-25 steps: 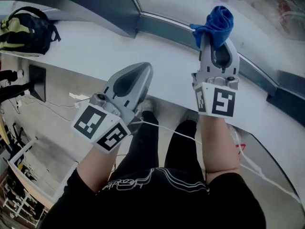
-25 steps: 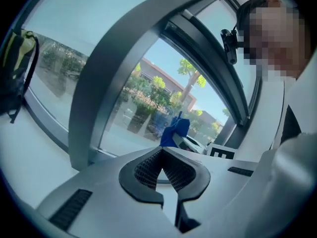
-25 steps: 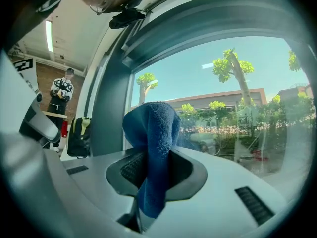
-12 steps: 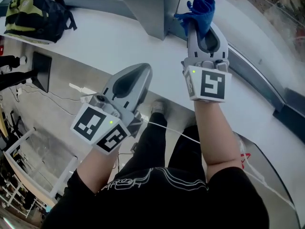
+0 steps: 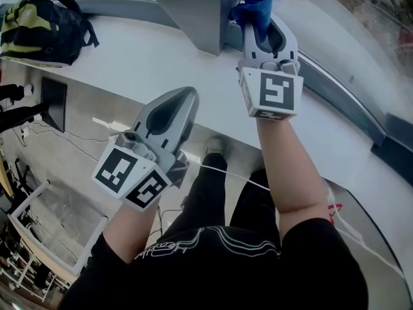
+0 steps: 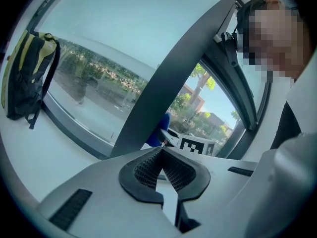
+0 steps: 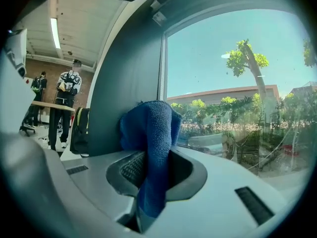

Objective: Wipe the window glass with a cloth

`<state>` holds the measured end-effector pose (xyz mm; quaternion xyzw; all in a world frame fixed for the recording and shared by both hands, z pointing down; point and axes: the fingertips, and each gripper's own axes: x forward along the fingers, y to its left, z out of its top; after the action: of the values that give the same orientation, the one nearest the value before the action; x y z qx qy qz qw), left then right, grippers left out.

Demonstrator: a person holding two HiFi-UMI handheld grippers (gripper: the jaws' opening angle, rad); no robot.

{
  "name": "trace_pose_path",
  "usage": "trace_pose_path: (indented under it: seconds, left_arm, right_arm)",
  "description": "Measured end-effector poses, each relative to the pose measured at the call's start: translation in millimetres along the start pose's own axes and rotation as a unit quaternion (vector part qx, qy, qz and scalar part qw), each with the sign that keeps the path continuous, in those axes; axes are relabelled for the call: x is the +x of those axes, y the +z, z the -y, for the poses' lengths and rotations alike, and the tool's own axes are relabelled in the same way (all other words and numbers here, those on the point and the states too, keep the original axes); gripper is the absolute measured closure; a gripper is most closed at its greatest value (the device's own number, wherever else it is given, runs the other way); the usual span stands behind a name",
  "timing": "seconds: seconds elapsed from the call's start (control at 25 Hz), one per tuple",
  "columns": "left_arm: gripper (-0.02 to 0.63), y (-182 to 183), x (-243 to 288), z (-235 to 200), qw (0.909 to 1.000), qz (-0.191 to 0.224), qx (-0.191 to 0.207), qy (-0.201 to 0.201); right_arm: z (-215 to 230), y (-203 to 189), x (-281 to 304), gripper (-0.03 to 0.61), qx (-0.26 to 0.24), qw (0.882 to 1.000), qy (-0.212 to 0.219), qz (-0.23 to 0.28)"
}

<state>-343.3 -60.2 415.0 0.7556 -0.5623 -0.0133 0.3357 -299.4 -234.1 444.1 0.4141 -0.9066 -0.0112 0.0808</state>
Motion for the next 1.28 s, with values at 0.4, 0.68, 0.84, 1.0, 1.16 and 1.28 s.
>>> trace_pose_path:
  seconds: [0.4, 0.68, 0.84, 1.0, 1.16, 1.28]
  left_arm:
    - [0.607, -8.3, 22.1, 24.0, 0.9997, -0.015, 0.008, -0.015]
    - [0.607, -23.4, 47.9, 55.9, 0.9990, -0.027, 0.011, -0.032]
    - [0.607, -35.2, 64.3, 80.7, 0.9983, -0.037, 0.013, -0.044]
    - [0.607, -45.5, 82.9, 103.7, 0.9974, -0.046, 0.016, -0.053]
    - [0.607, -53.5, 101.3, 129.8, 0.9962, -0.053, 0.019, -0.067]
    - [0.607, -62.2, 115.0, 150.9, 0.9950, -0.059, 0.021, -0.077]
  right_arm:
    - [40.4, -14.2, -19.0, 0.511, 0.003, 0.999, -0.033, -0.012]
    - [79.4, -16.2, -48.1, 0.511, 0.017, 0.999, -0.052, -0.002]
    - [106.7, -24.1, -69.5, 0.511, 0.009, 0.998, -0.062, -0.002]
    - [136.1, -34.2, -90.5, 0.511, 0.000, 0.997, -0.078, -0.008]
    - [161.3, -35.0, -111.7, 0.511, -0.003, 0.996, -0.084, -0.006]
    - [184.3, -39.5, -131.2, 0.511, -0.003, 0.995, -0.095, -0.012]
